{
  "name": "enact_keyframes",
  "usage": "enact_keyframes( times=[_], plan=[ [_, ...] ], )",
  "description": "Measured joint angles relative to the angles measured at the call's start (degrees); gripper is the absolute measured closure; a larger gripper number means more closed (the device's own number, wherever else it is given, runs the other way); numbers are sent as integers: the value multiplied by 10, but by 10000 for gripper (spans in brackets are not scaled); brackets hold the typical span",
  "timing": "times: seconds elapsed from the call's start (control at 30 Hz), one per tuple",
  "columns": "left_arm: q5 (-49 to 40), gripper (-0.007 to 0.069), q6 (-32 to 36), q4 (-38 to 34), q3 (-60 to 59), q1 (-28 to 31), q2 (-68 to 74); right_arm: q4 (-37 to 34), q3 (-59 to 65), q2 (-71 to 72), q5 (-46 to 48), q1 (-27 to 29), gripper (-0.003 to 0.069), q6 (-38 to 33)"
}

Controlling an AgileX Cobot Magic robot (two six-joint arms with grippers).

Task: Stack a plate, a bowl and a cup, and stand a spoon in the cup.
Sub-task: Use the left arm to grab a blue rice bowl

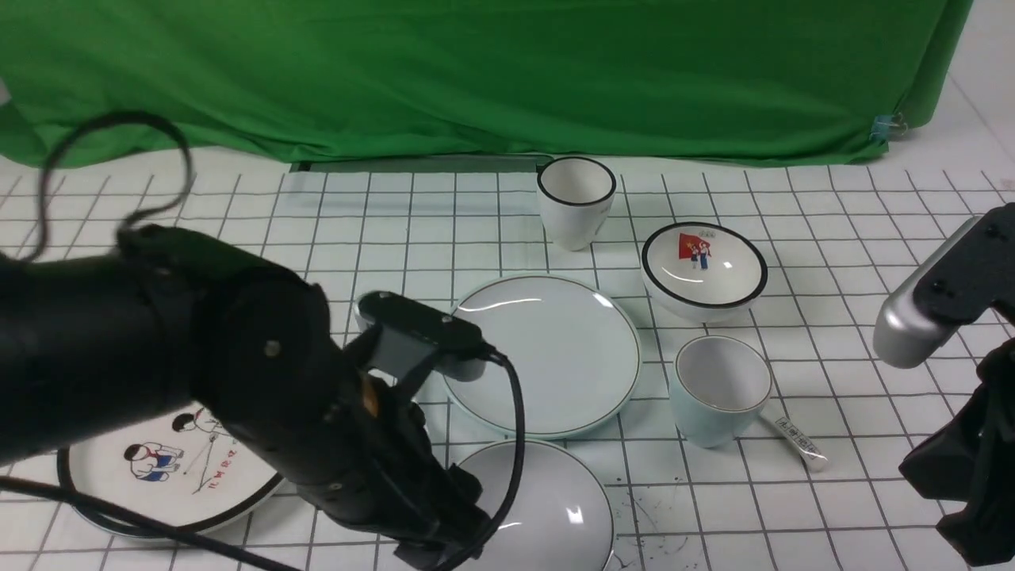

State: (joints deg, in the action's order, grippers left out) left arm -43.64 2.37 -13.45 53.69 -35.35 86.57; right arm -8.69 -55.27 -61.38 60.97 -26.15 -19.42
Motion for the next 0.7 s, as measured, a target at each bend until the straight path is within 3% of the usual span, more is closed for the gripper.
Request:
enact_keyframes(
  times=[0.13,0.23,0.3,0.37,0.4,0.47,0.53,0.7],
  plan=[
    [52,99,-32,1,0,0,46,0,-2,0,1,0,648,0],
    [94,123,-40,-1,0,0,72,0,-2,0,1,0,648,-1],
    [107,175,-41,-1,0,0,85,0,-2,0,0,0,648,-1],
    [111,285,-43,-1,0,0,99,0,-2,0,0,0,648,-1],
    [112,297,-43,-1,0,0,101,0,-2,0,0,0,648,-1],
    [113,459,-44,0,0,0,111,0,-2,0,0,0,648,-1],
    [120,571,-51,-4,4,0,109,0,-2,0,0,0,648,-1],
    [54,634,-33,0,40,11,82,0,-2,0,0,0,648,-1]
  ],
)
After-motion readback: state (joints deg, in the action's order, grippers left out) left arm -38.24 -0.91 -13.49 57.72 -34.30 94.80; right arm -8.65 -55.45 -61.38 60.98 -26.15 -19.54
